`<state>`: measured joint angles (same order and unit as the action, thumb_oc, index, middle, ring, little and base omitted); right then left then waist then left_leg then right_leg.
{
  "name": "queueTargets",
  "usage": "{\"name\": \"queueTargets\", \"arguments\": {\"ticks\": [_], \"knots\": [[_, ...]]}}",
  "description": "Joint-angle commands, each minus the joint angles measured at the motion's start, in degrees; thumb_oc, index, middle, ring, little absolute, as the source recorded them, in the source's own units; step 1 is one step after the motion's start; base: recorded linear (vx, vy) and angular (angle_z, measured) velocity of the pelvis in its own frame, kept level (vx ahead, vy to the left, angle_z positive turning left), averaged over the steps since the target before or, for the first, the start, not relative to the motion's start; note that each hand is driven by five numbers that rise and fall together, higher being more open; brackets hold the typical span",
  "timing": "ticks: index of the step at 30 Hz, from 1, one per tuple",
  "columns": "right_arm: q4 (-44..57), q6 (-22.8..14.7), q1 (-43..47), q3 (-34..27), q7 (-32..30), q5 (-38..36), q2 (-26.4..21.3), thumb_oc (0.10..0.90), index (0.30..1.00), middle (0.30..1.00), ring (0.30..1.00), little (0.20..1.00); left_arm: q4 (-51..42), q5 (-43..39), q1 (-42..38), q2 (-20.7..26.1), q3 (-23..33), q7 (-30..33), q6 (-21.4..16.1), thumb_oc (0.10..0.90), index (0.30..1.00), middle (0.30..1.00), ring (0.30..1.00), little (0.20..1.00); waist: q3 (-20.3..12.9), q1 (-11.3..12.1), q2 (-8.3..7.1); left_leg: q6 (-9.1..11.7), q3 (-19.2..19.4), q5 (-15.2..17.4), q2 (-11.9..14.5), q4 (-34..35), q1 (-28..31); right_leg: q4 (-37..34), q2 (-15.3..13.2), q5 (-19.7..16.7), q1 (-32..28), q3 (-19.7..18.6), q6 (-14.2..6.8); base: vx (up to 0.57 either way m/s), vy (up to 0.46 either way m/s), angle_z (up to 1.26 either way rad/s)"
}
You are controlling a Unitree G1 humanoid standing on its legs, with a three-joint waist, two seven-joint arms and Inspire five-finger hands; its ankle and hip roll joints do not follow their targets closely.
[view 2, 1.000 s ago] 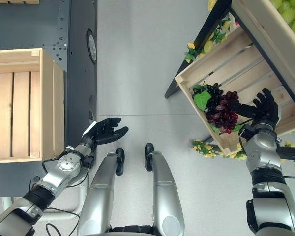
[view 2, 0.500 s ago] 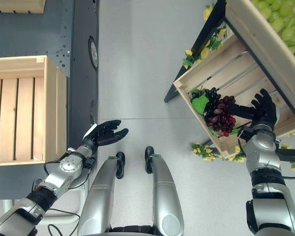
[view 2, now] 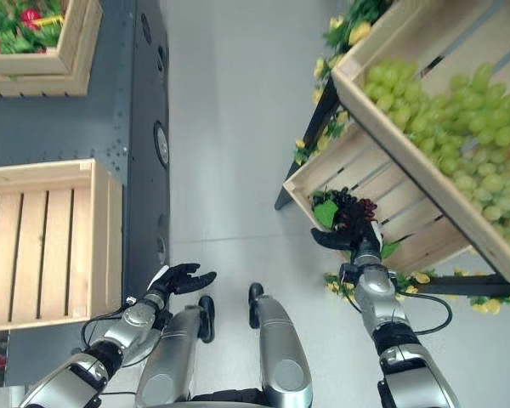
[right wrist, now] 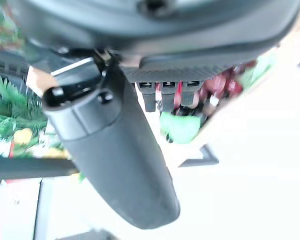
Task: Pick up the fruits from the basket on one side to the basket on the other side
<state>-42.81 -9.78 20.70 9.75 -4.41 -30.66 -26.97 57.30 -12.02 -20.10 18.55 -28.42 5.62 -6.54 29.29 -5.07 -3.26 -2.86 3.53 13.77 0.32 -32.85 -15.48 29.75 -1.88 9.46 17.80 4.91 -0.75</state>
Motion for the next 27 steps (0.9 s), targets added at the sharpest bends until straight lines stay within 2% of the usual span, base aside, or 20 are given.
{"name": "queueTargets", "arguments": {"ticks": [1, 6, 8, 9, 13, 20, 27], "knots": [[-1.1, -7.8, -0.5, -0.9, 3.5, -0.1, -0.9, 0.8, 0.9, 0.9, 0.9, 0.9, 0.7, 1.4, 2.9, -2.1, -0.5, 2.0, -2.4, 0.8, 0.9, 0.9, 0.9, 0.9, -10.1, 1.2, -0.42, -0.8, 3.1, 2.4, -1.3, 4.0, 4.1, -4.6, 0.6, 0.2, -7.1, -1.5, 1.0, 0.13, 0.002, 0.02], [-2.8, -6.5, -2.8, 1.4, 5.0, 1.8, 2.7, 0.8, 0.9, 0.9, 0.9, 0.9, 5.7, 3.2, 5.8, -3.2, 1.0, 3.5, -1.2, 0.8, 0.9, 0.9, 0.9, 0.9, -13.7, 1.9, -0.62, -0.4, 2.1, 0.1, -2.0, 10.5, 9.1, -10.2, 0.9, -0.7, -12.1, -1.8, 0.6, 0.1, 0.002, 0.02], [-3.7, -6.3, -4.7, 4.0, 6.0, 3.3, 4.8, 0.8, 0.9, 0.9, 0.9, 0.9, 8.7, 6.7, 7.8, -3.4, 1.2, 3.8, -0.5, 0.8, 0.9, 0.9, 0.9, 0.9, -16.3, 2.3, -0.6, -0.1, 1.2, -1.8, -2.7, 15.8, 12.4, -14.8, 1.2, -1.8, -15.1, -2.2, 0.2, 0.13, 0.003, 0.01], [-3.8, -6.1, -4.9, 4.3, 6.3, 3.3, 4.9, 0.8, 0.9, 0.9, 0.9, 0.9, 8.9, 7.3, 8.0, -3.4, 1.2, 3.5, -0.5, 0.8, 0.9, 0.9, 0.9, 0.9, -16.6, 2.4, -0.57, 0.0, 1.1, -2.1, -2.7, 16.5, 12.9, -15.3, 1.2, -2.0, -15.5, -2.2, 0.1, 0.11, 0.015, 0.06], [-6.2, -5.2, -7.5, 6.4, 8.5, 3.3, 7.7, 0.8, 0.9, 0.9, 0.9, 0.9, 9.6, 9.8, 10.3, -3.5, 0.3, 2.3, -0.4, 0.8, 0.9, 0.9, 0.9, 0.9, -19.7, 2.5, 0.17, 0.3, 0.4, -4.8, -3.1, 23.3, 16.2, -20.8, 1.6, -4.1, -18.2, -2.7, -0.5, 0.06, 0.028, 0.11], [-14.8, -3.5, -11.1, 7.1, 10.0, 1.5, 13.3, 0.8, 0.9, 0.9, 0.9, 0.9, 12.3, 8.7, 13.4, -5.7, 2.1, 4.2, -0.2, 0.8, 0.9, 0.9, 0.9, 0.9, -23.2, 2.9, 1.29, 0.6, -1.0, -8.5, -2.9, 32.2, 19.6, -28.1, 1.9, -7.3, -20.7, -2.8, -1.2, 0.04, 0.01, 0.05], [-22.9, -2.1, -13.7, 7.7, 11.5, 5.4, 16.2, 0.8, 0.9, 0.9, 0.9, 0.9, 14.5, 7.6, 14.1, -8.4, 4.2, 5.5, -2.0, 0.8, 0.9, 0.9, 0.9, 0.9, -25.9, 3.3, 2.19, 0.8, -2.4, -11.2, -3.0, 37.9, 20.0, -34.6, 2.7, -10.1, -22.0, -2.7, -1.4, 0.0, -0.002, 0.0]]}}
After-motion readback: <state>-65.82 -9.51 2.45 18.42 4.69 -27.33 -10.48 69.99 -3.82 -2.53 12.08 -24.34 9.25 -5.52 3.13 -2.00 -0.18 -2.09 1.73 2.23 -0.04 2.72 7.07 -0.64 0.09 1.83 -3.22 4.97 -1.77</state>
